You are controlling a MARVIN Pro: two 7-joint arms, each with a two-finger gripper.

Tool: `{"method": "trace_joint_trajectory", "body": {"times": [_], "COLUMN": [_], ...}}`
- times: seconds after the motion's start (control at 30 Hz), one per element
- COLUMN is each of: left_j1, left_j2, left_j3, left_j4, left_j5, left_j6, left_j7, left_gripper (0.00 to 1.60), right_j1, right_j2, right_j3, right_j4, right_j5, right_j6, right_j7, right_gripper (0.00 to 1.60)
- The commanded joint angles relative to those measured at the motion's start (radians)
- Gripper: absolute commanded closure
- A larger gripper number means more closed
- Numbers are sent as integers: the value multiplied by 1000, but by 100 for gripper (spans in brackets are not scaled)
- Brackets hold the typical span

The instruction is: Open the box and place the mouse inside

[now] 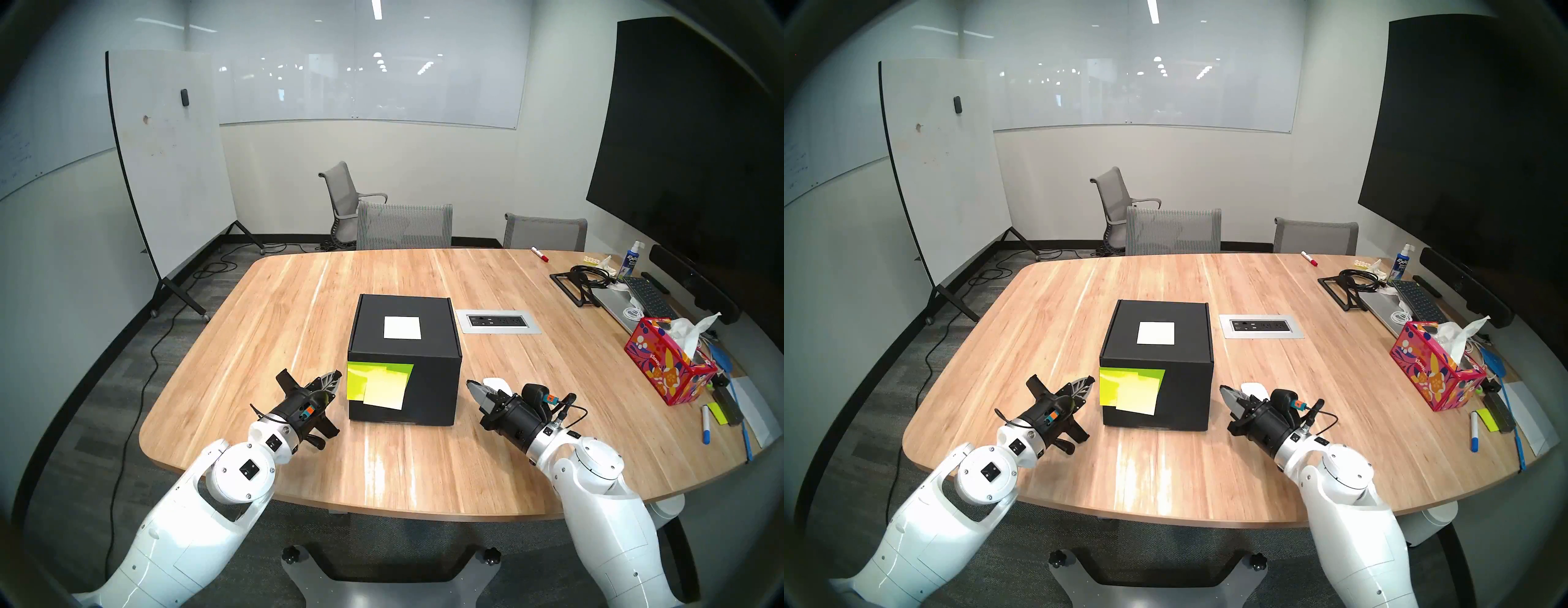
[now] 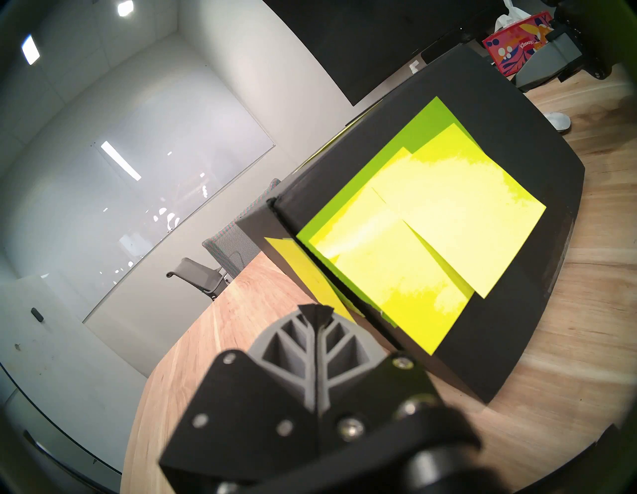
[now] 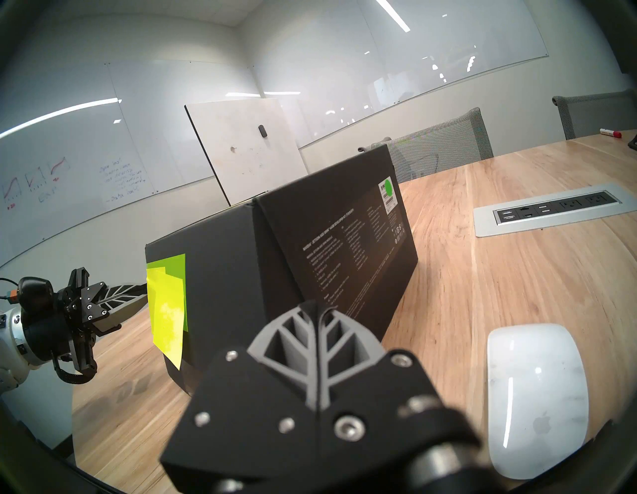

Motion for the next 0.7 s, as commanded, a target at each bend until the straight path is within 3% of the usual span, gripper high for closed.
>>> {"method": "trace_joint_trajectory", "body": {"times": [0.0, 0.67], "left_j1": [-5, -5], "left_j2": [1, 1], "left_j3": [-1, -1], "left_j4": [-17, -17], "left_j5": [3, 3], "left_j6": [-5, -5], "left_j7": [2, 2], "left_gripper": [160, 160], "right_j1": [11, 11], "right_j2": [2, 1], "right_j3": [-1, -1], "right_j4": [-15, -15], "right_j5": [-1, -1], "right_j6": [2, 2], "right_j7": [0, 1], "right_gripper": [160, 160]}}
